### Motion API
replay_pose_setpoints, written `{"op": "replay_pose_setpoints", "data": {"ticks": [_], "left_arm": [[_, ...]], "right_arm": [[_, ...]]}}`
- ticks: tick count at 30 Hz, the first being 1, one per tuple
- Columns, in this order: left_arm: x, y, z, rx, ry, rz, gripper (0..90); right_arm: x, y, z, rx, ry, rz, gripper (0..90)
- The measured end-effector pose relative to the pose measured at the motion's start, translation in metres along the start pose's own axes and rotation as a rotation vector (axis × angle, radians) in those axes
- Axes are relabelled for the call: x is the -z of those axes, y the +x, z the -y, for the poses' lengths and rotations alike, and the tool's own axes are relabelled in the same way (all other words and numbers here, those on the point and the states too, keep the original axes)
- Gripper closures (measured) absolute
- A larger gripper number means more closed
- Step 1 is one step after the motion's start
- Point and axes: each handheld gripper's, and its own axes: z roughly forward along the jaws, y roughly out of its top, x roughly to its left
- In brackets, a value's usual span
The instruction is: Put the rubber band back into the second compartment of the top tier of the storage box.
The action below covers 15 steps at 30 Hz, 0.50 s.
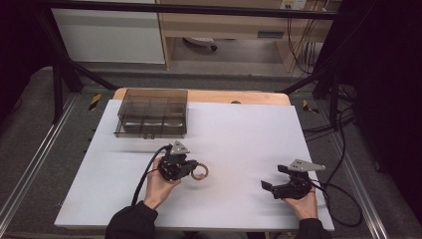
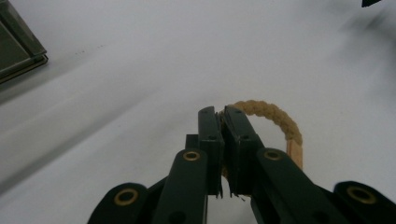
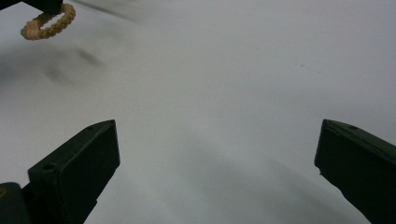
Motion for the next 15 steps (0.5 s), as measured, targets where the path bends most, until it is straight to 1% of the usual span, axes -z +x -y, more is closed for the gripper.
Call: {"op": "replay_pose_setpoints", "data": {"ticks": [15], "left_arm": [[0.014,0.009,0.003,0.009,0.003,-0.014,85.3]], "right_arm": [[0.000,0.000,0.000,0.000,-0.001,0.001,0.7]]}}
